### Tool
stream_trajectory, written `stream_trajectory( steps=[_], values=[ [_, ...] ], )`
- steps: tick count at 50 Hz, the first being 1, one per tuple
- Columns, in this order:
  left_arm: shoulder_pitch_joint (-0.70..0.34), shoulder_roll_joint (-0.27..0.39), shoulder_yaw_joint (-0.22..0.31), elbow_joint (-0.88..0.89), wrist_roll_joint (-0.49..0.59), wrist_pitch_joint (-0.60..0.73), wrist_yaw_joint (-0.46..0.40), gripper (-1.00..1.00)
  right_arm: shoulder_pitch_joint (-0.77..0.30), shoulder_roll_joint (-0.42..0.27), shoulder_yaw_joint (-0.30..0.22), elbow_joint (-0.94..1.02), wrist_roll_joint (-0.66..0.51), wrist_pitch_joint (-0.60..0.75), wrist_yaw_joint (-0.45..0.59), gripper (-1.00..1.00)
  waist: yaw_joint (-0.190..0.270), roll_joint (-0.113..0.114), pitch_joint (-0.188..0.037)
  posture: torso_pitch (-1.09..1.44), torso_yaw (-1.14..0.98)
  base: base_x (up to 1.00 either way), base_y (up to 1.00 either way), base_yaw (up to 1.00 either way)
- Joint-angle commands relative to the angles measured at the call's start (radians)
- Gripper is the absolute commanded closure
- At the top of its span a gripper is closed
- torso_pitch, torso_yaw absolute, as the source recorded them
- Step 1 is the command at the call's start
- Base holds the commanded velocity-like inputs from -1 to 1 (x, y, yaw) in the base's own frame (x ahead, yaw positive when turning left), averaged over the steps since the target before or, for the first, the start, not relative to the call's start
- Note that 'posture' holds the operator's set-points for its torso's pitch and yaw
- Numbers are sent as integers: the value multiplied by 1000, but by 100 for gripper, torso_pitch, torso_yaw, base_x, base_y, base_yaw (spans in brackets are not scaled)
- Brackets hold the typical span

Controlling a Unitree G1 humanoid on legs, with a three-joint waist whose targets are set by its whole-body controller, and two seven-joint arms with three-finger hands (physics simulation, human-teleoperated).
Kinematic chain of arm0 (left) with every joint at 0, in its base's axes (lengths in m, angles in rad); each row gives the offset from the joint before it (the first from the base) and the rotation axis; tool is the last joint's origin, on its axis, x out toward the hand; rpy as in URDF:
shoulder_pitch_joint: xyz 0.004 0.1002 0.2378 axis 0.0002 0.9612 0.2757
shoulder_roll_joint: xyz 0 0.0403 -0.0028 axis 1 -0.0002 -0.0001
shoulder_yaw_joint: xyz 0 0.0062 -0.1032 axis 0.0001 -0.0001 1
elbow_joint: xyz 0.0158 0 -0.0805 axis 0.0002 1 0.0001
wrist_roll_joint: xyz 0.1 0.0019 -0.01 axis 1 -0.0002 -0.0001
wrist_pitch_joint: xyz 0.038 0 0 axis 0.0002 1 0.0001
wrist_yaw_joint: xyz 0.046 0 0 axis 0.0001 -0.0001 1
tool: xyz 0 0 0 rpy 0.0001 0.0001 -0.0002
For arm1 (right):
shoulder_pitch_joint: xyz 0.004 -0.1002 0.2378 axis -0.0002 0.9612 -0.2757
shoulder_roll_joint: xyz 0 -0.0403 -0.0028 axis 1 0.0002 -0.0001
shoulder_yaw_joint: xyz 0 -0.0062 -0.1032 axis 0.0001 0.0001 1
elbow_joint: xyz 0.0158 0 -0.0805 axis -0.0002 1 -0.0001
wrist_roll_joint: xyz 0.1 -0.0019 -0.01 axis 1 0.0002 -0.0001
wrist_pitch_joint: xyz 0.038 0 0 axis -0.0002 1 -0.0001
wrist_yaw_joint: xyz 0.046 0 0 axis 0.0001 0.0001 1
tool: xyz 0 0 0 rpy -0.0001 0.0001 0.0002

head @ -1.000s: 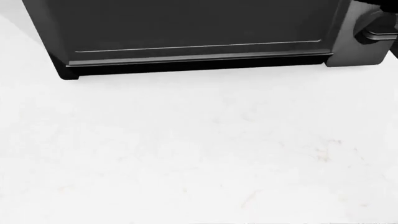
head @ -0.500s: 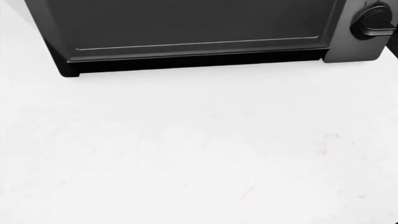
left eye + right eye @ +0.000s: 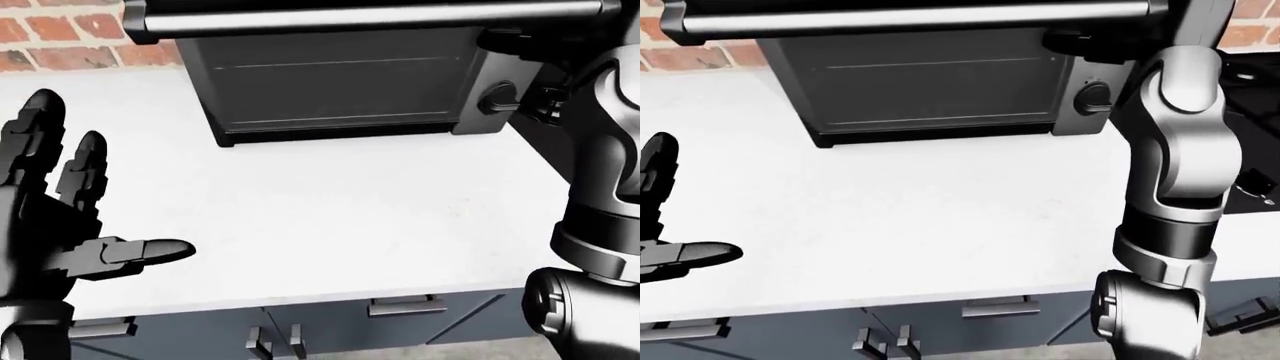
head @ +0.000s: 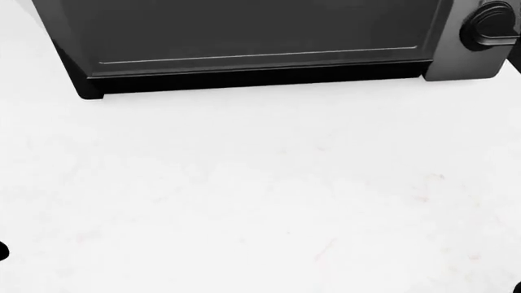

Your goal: Close the toaster oven door.

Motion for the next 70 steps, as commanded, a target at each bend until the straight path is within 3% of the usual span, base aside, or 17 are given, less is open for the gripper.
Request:
stream_trajectory(
  steps=[1,13,25,36,39,45,50,61,70],
  values=[
    [-2,26,12,-20,-33,-47,38,-100,-35,-21,-26,-17,-17,-24,-22,-100,-1,3,-21,0,0,0,0,0],
    [97,156,-41,-20,-251,-179,214,-100,-40,-18,-22,-14,-16,-25,-25,-100,0,7,-21,0,0,0,0,0],
    [196,309,-210,-20,-328,-395,349,-100,-51,-24,-23,0,-18,-33,-18,-100,1,10,-22,0,0,0,0,0],
    [177,377,-364,-20,-293,-477,403,-100,-50,-18,-21,7,-17,-44,-20,-100,4,11,-26,0,0,0,0,0],
    [164,380,-404,-20,-266,-479,398,-100,-54,-18,-21,7,-14,-39,-23,-100,4,11,-26,0,0,0,0,0],
    [47,387,-436,-20,-326,-412,437,-100,-60,-12,-14,-2,-14,-28,-28,-100,4,13,-28,0,0,0,0,0],
    [-9,379,-521,-20,-291,-388,422,-100,-60,-8,-14,-8,-15,-23,-30,-100,3,15,-29,0,0,0,0,0],
    [-129,255,-659,-20,-173,-269,381,-100,-58,-3,-13,5,-19,-39,-27,-100,2,11,-34,0,0,0,0,0],
    [-197,159,-657,-20,-142,-162,329,-100,-54,-7,-17,-9,-12,-29,-33,-100,1,6,-35,0,0,0,0,0]
  ],
)
